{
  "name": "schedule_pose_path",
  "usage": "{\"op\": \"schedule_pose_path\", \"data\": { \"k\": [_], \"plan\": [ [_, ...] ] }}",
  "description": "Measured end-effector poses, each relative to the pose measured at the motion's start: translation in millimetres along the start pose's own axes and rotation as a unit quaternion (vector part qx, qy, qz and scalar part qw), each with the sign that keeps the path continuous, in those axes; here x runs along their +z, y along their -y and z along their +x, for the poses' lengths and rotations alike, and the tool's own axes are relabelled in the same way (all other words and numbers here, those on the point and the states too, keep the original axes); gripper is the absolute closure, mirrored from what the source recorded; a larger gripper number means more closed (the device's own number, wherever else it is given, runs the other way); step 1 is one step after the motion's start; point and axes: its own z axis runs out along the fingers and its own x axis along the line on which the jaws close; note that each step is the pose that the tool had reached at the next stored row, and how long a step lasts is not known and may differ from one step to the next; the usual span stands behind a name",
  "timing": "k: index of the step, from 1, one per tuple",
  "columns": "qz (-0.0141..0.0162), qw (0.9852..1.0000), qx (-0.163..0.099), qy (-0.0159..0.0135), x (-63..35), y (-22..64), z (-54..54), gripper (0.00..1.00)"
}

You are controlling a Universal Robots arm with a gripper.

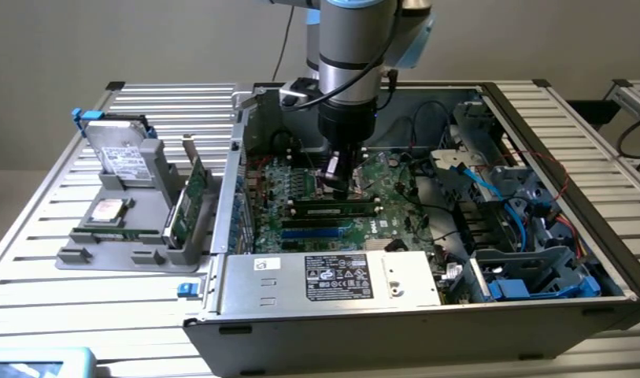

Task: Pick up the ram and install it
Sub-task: 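Press down the ram until it locks into place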

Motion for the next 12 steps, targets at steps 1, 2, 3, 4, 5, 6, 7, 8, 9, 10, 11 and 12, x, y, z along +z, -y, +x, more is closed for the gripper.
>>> {"op": "schedule_pose_path", "data": {
  "k": [1,2,3,4,5,6,7,8,9,10,11,12],
  "plan": [
    [0.0011,1.0,0.005,0.0005,0.0,0.0,0.0,0.89],
    [0.0021,0.9999,0.011,0.0011,0.1,0.1,-0.1,0.89],
    [0.0029,0.9999,0.016,0.0015,0.0,0.1,-0.1,0.89],
    [0.0038,0.9998,0.021,0.0018,0.0,0.1,0.0,0.89],
    [0.0046,0.9996,0.026,0.0021,0.0,0.1,0.0,0.89],
    [0.0052,0.9995,0.032,0.0024,0.0,0.1,0.0,0.89],
    [0.0057,0.9993,0.038,0.0026,0.0,0.1,0.0,0.89],
    [0.0059,0.999,0.044,0.0026,0.0,0.1,0.0,0.89],
    [0.006,0.9988,0.05,0.0024,0.0,0.1,0.0,0.89],
    [0.006,0.9984,0.056,0.0023,-0.1,0.1,0.0,0.89],
    [0.006,0.9981,0.062,0.0023,0.0,0.1,0.0,0.89],
    [0.006,0.9977,0.068,0.0021,0.0,0.1,0.0,0.89]
  ]
}}
